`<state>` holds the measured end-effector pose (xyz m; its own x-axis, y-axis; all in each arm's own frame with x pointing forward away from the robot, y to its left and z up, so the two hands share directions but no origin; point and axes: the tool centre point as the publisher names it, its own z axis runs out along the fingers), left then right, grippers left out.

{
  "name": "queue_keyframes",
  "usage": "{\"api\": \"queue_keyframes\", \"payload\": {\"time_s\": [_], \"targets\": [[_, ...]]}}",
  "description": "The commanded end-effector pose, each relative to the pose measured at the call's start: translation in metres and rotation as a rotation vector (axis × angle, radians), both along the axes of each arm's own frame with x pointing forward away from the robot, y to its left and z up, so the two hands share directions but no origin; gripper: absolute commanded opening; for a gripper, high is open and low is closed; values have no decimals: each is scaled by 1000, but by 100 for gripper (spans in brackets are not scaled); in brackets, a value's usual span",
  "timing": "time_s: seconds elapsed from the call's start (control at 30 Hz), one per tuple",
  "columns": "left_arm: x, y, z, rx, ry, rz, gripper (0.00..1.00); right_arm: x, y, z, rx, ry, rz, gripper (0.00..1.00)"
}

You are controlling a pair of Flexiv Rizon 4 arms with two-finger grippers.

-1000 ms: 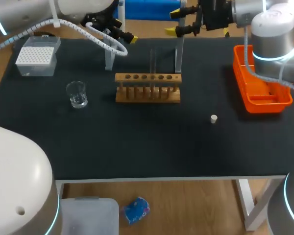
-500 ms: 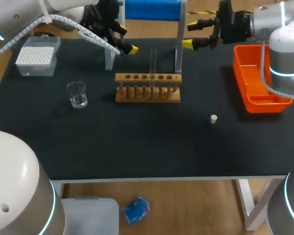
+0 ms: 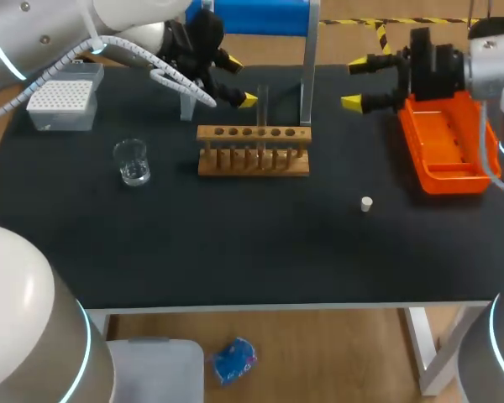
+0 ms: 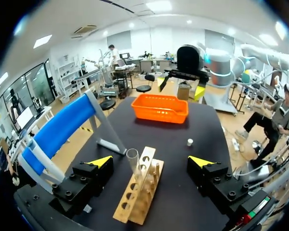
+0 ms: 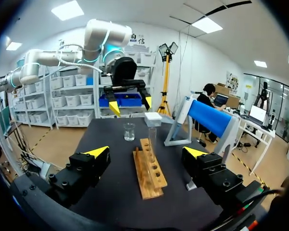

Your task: Invert the test tube, pick up the pipette, mount the tip to pipette, aspirate from beaker and dispense into the tube, eject the tip, return the pipette, and cap with the stopper.

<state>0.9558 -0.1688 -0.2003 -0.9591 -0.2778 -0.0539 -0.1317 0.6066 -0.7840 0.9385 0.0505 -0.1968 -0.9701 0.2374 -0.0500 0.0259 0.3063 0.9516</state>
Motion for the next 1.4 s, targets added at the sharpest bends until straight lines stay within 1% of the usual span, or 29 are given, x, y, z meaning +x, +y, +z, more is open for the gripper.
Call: {"api": "queue_keyframes", "payload": {"time_s": [0.03,0.7,0.73,0.87,0.9,1.0,1.1,1.4], "targets": [[6,-4,-2,6,7,-4,100,-10,-7,1,6,-6,-9,100],[6,-4,-2,6,7,-4,100,-10,-7,1,6,-6,-9,100],[8,-4,-5,2,2,0,100,-10,-7,1,6,-6,-9,100],[16,-3,-12,-20,-12,12,100,-18,-13,-3,14,-24,21,100],[18,-3,-13,-32,-9,10,100,-20,-15,-4,14,-25,28,100],[24,-2,-16,-36,-7,11,100,-26,-20,-8,10,-29,39,100],[28,-2,-17,-33,-7,3,100,-31,-27,-14,14,-21,41,100],[33,-9,-26,-30,0,-10,100,-47,-46,-34,2,22,-14,100]]}}
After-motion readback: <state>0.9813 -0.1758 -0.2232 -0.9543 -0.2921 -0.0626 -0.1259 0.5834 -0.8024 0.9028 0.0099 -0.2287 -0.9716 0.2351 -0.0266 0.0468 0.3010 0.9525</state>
